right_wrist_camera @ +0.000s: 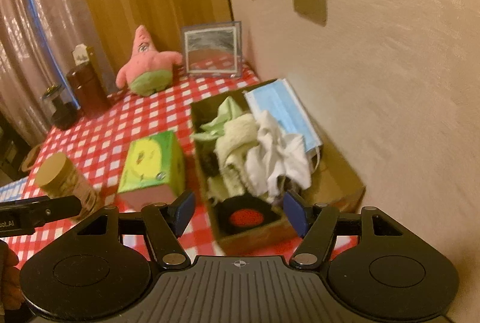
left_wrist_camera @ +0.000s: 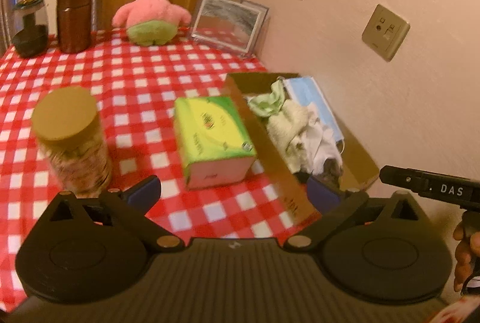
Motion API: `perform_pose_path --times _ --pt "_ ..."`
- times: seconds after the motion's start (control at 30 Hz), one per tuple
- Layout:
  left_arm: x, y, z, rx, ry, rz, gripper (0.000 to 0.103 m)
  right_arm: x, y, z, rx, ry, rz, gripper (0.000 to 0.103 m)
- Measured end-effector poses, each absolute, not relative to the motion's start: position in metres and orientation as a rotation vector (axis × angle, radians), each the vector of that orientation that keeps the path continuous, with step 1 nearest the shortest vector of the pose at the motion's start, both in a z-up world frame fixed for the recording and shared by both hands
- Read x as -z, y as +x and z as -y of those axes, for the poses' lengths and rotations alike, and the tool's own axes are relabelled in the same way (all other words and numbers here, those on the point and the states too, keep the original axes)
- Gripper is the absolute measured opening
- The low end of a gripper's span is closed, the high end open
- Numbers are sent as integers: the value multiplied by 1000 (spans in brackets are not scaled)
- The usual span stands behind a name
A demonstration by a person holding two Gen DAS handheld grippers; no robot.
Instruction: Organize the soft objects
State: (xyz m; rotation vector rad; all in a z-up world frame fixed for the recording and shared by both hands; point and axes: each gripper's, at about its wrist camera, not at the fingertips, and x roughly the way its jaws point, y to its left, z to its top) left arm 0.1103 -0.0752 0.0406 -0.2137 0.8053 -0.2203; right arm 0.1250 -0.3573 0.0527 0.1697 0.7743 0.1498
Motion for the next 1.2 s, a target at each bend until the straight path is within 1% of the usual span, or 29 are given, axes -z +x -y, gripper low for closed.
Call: perform_pose_path --times 0.27,0.4,0.7,1.2 --pt "-36 76 61 182 -186 -821 102 -47 90 330 -155 144 -810 69" --pt "-35 56 68 160 -135 -820 102 -44 71 327 -155 145 -824 71" --pt "-32 21 82 103 -152 -842 102 -36 43 323 -175 96 -864 78" --pt "-40 -26 89 68 -110 -833 102 -41 2 317 -212 101 -857 80"
